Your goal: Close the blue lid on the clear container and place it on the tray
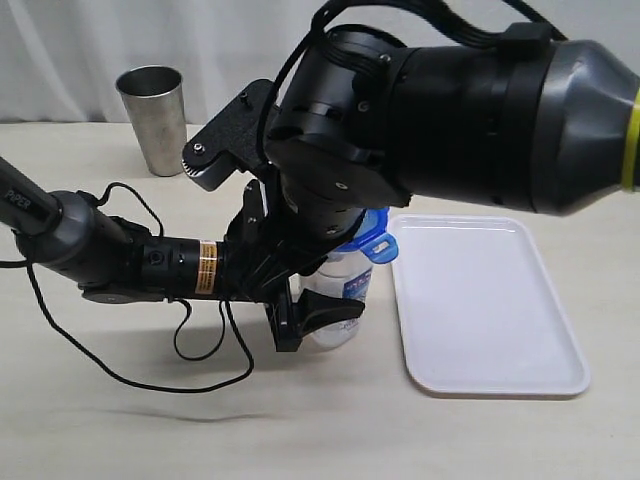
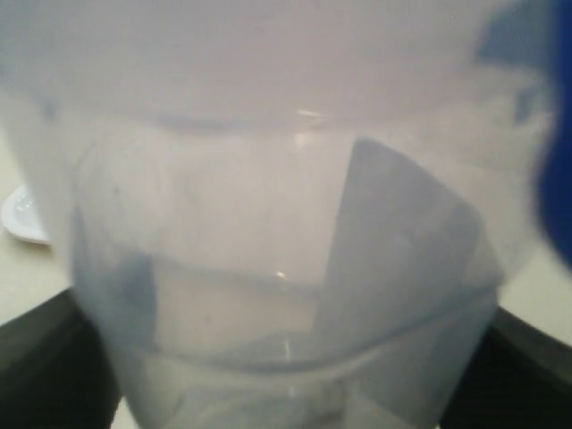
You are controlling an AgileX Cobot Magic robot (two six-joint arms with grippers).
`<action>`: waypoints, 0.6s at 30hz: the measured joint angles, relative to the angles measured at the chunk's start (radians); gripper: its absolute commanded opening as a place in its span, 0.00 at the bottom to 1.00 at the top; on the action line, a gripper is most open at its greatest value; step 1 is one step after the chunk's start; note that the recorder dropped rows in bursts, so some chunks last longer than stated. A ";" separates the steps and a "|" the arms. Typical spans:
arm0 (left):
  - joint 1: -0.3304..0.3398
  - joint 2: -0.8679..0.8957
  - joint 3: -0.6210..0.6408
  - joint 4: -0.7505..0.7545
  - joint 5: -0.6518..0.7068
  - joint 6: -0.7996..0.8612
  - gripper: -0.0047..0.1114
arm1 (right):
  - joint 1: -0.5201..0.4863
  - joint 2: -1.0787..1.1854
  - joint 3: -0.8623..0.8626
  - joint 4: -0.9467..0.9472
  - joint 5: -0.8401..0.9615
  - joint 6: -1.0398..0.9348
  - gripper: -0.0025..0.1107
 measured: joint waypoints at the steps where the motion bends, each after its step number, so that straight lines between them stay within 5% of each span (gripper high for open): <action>1: 0.003 0.000 0.000 0.000 0.000 0.000 0.04 | 0.000 0.002 0.002 -0.004 0.000 -0.002 0.40; 18: 0.008 0.007 -0.002 -0.024 -0.006 -0.006 0.04 | 0.010 0.023 0.078 -0.153 -0.074 -0.030 0.39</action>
